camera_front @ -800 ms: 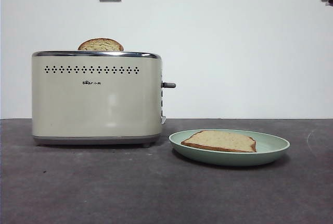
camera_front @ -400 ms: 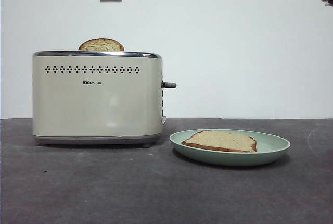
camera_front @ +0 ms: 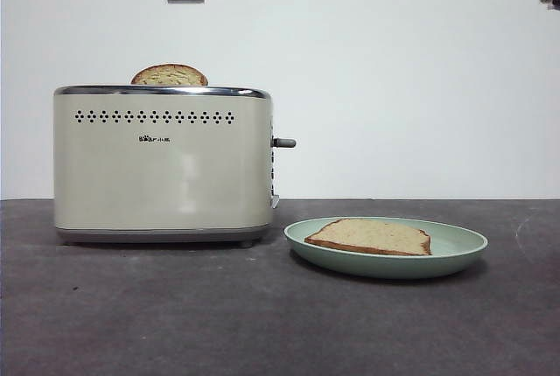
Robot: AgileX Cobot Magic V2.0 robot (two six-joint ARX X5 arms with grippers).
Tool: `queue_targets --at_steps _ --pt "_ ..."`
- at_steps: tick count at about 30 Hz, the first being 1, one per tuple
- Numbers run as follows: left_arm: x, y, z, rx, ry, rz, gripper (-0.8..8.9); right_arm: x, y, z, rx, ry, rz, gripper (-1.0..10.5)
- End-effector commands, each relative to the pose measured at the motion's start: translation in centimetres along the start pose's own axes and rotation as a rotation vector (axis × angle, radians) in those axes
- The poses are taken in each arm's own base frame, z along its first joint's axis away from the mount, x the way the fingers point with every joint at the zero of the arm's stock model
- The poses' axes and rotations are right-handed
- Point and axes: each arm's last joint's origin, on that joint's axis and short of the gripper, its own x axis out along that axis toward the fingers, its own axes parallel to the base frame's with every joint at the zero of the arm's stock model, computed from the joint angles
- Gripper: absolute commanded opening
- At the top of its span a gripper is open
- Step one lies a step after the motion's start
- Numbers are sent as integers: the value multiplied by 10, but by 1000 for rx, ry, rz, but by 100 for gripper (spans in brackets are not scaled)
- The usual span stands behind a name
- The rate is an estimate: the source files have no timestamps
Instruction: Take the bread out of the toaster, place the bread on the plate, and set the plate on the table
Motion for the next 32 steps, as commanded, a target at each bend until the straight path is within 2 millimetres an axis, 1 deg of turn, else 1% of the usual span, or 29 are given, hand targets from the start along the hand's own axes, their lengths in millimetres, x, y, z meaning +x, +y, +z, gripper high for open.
queue_targets --at_steps 1,5,7,9,14,18,20,24,26,28,29,32 --pt "1 0 -3 -8 5 4 -3 0 0 0 -10 -2 -2 1" --pt "1 0 -3 -8 5 4 -3 0 0 0 -20 -5 -4 0" --pt "1 0 -3 -8 5 4 -3 -4 -2 2 -99 -52 -76 1" --pt "1 0 -3 -8 5 4 -3 -13 -5 0 -132 -107 -142 1" --pt "1 0 -3 -8 5 4 -3 -36 -7 -14 -88 -221 -214 1" --pt "1 0 -3 -8 5 4 -3 -61 -3 -33 -48 -367 -319 1" --pt "1 0 -3 -8 5 4 -3 -70 0 -39 -57 -437 -362 1" --pt "1 0 -3 -8 5 4 -3 -81 6 -47 -86 -669 -419 0" --pt "1 0 -3 -8 5 4 -3 -79 5 -51 -100 -768 -436 -1" --pt "1 0 -3 -8 5 4 -3 -69 -1 -56 -92 -858 -454 -1" --pt "1 0 -3 -8 5 4 -3 -62 -5 -58 -80 -888 -470 -1" --pt "1 0 -3 -8 5 4 -3 -33 -23 -69 -42 -958 -509 -1"
